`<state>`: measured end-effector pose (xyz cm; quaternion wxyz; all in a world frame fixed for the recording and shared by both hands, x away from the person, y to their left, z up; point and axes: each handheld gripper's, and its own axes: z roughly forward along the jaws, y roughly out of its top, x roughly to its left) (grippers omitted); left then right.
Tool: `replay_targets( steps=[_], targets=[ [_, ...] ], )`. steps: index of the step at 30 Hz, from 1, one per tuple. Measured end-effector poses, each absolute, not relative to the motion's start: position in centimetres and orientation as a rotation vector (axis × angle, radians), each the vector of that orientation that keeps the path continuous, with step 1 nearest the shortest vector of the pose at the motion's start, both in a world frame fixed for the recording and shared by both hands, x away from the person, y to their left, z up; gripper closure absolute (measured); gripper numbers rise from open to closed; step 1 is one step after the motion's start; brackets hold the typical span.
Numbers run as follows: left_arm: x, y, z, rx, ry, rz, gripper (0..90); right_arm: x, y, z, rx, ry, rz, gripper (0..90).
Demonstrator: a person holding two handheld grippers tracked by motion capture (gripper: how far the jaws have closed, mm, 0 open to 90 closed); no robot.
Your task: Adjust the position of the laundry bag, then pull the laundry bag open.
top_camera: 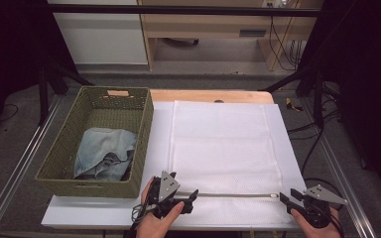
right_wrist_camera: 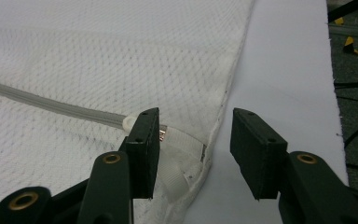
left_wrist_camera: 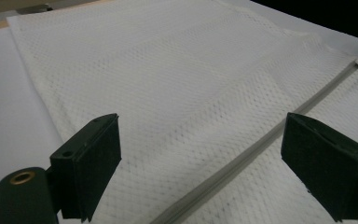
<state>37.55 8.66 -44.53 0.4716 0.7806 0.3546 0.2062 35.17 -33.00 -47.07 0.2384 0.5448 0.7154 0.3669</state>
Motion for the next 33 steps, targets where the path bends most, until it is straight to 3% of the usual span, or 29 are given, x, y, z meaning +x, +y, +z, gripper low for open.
replay_targets(
  steps=[18, 25, 26, 33],
  targets=[
    [34.5, 10.2, -45.2, 1.873, 0.868, 0.479, 12.0, 35.5, -32.2, -47.9, 1.520, 2.040, 0.880, 55.3],
    [34.3, 10.8, -44.9, 1.852, 0.878, 0.483, 12.8, 35.6, -31.6, -47.9, 1.464, 2.067, 0.847, 68.5],
    [34.4, 10.9, -44.9, 1.848, 0.881, 0.487, 13.0, 35.6, -31.3, -47.8, 1.444, 2.079, 0.827, 73.7],
    [34.4, 11.1, -44.9, 1.845, 0.888, 0.491, 13.3, 35.6, -31.1, -47.8, 1.430, 2.098, 0.825, 81.8]
  ],
)
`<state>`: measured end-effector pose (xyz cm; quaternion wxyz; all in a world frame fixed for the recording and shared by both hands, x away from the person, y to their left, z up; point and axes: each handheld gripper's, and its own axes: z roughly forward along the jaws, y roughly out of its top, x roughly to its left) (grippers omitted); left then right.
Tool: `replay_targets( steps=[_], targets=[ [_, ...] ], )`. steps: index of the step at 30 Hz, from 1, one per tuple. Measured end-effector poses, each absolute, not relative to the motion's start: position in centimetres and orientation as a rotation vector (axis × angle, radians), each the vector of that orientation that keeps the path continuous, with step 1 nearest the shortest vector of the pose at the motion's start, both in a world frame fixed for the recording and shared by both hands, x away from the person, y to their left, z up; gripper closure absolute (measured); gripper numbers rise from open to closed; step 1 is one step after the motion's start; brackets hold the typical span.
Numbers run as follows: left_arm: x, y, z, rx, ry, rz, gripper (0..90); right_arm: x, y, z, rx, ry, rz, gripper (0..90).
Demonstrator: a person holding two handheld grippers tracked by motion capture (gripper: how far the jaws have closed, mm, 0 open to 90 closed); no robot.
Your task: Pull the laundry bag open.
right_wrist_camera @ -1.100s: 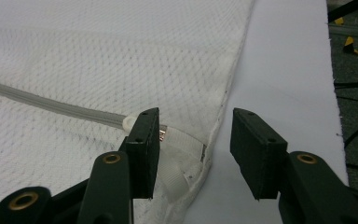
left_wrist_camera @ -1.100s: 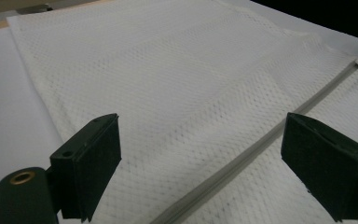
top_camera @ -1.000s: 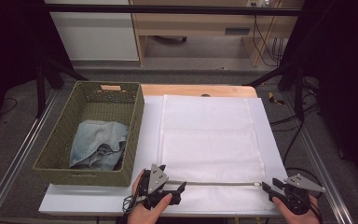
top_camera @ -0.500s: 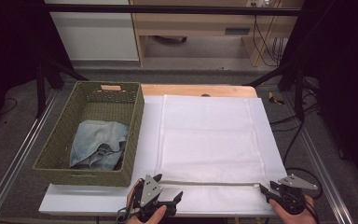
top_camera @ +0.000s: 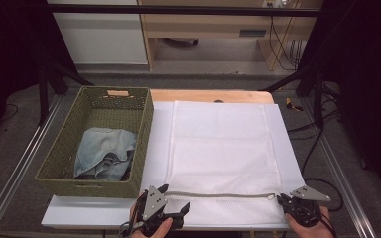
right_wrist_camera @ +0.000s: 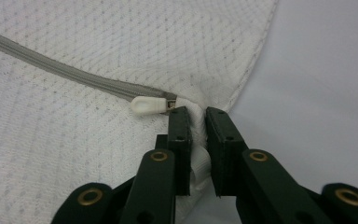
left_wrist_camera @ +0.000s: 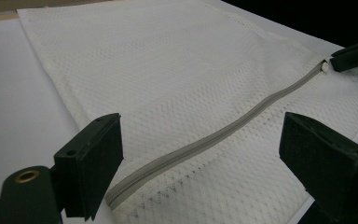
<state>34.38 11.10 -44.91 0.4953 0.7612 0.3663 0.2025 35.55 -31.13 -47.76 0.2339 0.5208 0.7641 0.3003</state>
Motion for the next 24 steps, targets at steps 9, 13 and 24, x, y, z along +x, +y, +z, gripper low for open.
replay_targets(
  steps=[9, 13, 24],
  targets=[
    [34.4, 11.2, -45.1, 1.847, 0.894, 0.493, 13.6, 35.4, -31.4, -47.4, 1.405, 2.082, 0.887, 84.7],
    [34.4, 11.2, -45.0, 1.841, 0.897, 0.493, 13.6, 35.3, -31.3, -47.2, 1.381, 2.072, 0.907, 84.8],
    [35.9, 9.5, -44.0, 1.812, 0.854, 0.448, 11.0, 34.8, -30.7, -46.1, 1.224, 2.004, 1.001, 85.1]
  ],
)
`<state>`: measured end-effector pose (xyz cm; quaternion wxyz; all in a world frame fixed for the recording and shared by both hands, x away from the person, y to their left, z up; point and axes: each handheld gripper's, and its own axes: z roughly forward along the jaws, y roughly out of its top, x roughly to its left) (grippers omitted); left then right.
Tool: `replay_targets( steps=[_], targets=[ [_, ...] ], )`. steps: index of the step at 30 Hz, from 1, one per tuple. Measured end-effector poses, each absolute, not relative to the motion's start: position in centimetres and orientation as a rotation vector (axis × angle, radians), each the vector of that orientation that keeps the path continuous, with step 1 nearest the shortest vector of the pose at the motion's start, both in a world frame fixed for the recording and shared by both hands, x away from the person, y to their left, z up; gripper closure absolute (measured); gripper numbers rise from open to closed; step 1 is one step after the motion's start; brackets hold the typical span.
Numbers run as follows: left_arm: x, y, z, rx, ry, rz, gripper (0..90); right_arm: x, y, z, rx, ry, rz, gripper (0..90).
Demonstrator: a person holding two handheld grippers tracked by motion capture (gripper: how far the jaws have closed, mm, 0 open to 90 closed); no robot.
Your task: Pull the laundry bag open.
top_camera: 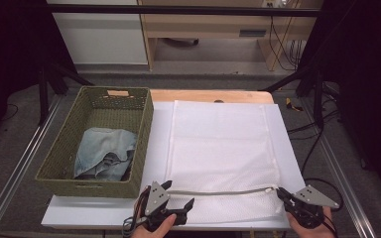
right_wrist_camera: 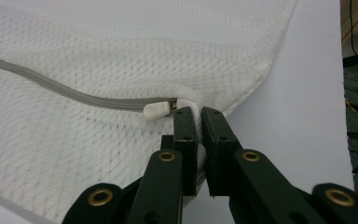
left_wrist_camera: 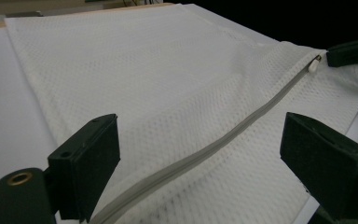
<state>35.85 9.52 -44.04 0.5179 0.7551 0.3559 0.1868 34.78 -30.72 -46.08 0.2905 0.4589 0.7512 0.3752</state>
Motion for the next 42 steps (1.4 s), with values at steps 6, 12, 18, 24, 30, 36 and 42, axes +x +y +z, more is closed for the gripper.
replay_targets(
  steps=[6, 12, 18, 24, 30, 36, 42],
  targets=[
    [38.0, 6.1, -43.2, 1.811, 0.797, 0.413, 10.1, 35.0, -30.7, -46.0, 1.220, 1.990, 1.063, 85.2],
    [39.7, 2.1, -43.1, 1.837, 0.761, 0.380, 10.1, 34.9, -30.3, -45.7, 1.175, 1.981, 1.095, 85.3],
    [40.5, -0.9, -43.2, 1.850, 0.735, 0.319, 16.0, 34.7, -30.1, -45.5, 1.146, 1.959, 1.113, 85.4],
    [40.7, -3.1, -43.4, 1.850, 0.716, 0.279, 19.7, 34.4, -29.8, -45.3, 1.114, 1.941, 1.118, 85.4],
    [40.4, -5.2, -44.0, 1.890, 0.662, 0.234, 23.8, 34.3, -29.8, -45.2, 1.102, 1.923, 1.134, 85.4],
    [40.2, -6.8, -44.6, 1.927, 0.616, 0.188, 38.8, 34.3, -29.7, -45.1, 1.090, 1.927, 1.147, 85.4],
    [40.3, -8.2, -45.0, 1.959, 0.579, 0.146, 54.4, 34.2, -29.6, -45.0, 1.087, 1.928, 1.150, 85.4]
  ],
)
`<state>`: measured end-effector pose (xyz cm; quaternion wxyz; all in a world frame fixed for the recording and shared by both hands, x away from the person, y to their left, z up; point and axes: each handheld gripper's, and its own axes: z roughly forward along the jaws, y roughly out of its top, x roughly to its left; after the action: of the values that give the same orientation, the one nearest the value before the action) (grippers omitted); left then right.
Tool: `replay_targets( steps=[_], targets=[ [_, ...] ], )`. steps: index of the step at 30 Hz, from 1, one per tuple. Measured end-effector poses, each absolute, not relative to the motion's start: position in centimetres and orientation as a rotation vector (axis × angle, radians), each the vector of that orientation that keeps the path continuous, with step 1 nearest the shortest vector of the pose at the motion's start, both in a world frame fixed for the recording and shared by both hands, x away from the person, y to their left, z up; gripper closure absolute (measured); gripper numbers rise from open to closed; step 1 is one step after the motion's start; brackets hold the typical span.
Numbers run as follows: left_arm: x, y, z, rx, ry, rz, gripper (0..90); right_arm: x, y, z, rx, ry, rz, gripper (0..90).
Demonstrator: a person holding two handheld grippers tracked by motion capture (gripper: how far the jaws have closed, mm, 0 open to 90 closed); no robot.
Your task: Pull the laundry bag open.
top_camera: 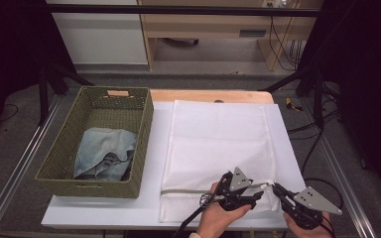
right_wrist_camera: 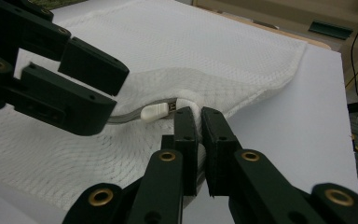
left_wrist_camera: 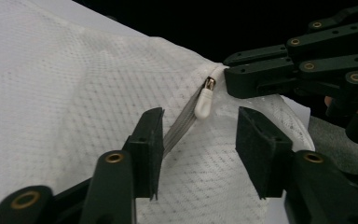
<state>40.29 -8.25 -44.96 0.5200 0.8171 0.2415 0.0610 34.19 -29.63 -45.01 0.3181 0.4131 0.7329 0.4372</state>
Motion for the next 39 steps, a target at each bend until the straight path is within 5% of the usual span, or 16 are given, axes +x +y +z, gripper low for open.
replay_targets(
  steps=[21, 34, 39],
  targets=[
    [41.8, -10.3, -46.1, 2.009, 0.563, 0.096, 75.4, 34.2, -29.4, -45.0, 1.081, 1.945, 1.137, 85.3],
    [42.5, -11.2, -46.8, 2.019, 0.552, 0.104, 72.5, 34.3, -29.4, -45.1, 1.091, 1.964, 1.120, 85.4],
    [42.3, -11.3, -46.7, 2.025, 0.552, 0.145, 78.8, 34.3, -29.4, -45.1, 1.099, 1.964, 1.126, 85.4]
  ],
)
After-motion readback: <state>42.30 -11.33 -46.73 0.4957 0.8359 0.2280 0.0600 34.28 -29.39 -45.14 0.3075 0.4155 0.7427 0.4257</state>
